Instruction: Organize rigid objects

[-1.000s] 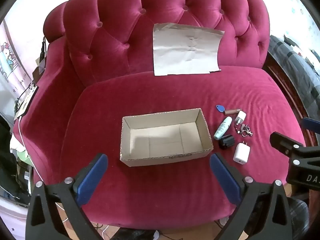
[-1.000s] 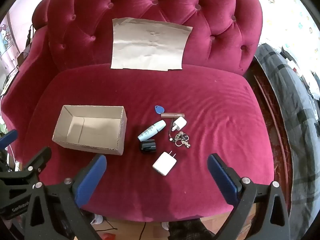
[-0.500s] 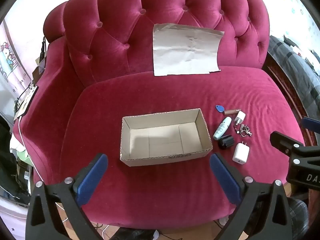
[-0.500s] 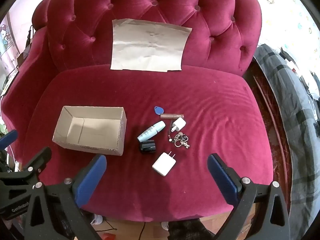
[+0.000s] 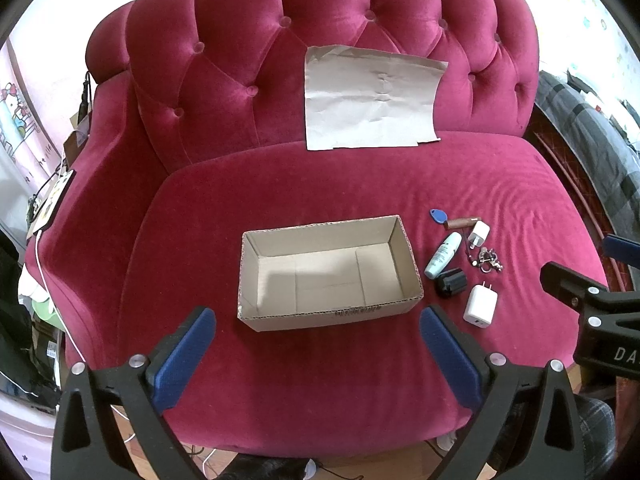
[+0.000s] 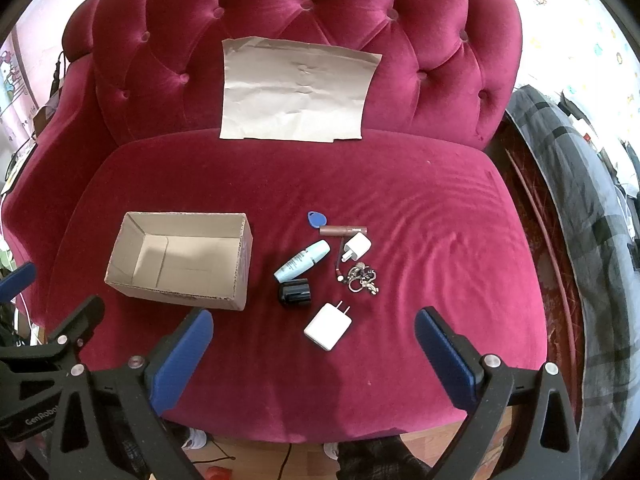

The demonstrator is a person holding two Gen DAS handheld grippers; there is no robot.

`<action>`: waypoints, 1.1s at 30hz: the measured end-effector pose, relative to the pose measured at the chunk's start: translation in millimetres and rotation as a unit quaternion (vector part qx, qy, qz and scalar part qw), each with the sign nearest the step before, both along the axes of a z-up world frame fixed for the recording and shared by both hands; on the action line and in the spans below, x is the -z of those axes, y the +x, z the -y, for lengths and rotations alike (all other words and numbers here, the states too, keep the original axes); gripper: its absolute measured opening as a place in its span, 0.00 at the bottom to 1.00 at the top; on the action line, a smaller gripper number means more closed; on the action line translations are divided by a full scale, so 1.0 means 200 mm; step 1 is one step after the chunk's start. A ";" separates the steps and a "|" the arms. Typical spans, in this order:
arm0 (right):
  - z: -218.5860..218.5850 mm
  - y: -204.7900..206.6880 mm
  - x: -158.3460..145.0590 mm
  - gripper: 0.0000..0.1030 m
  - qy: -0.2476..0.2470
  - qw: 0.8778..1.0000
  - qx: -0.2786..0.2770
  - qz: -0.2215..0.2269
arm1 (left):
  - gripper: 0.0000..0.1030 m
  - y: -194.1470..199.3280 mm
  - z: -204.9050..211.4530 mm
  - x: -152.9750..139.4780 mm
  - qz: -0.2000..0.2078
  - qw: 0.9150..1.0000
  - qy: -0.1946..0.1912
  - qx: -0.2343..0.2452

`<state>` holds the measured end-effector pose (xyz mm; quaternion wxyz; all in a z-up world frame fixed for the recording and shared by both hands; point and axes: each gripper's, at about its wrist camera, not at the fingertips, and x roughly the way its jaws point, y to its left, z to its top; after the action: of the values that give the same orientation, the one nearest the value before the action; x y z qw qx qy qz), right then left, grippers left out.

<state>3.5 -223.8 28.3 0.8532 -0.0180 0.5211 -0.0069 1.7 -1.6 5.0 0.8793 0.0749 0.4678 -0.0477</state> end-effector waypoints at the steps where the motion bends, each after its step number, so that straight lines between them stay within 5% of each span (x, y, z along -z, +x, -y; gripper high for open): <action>1: 0.00 0.00 0.00 1.00 0.000 1.000 0.000 0.001 | 1.00 0.00 0.00 0.00 0.000 1.000 0.000 0.000; 33: 0.01 0.00 -0.01 1.00 -0.003 1.000 0.003 0.005 | 1.00 -0.01 0.00 0.00 0.004 1.000 -0.002 0.002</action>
<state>2.6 -226.2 31.0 0.8558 -0.0186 0.5169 -0.0112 0.4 -1.1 4.3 0.8812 0.0744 0.4642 -0.0496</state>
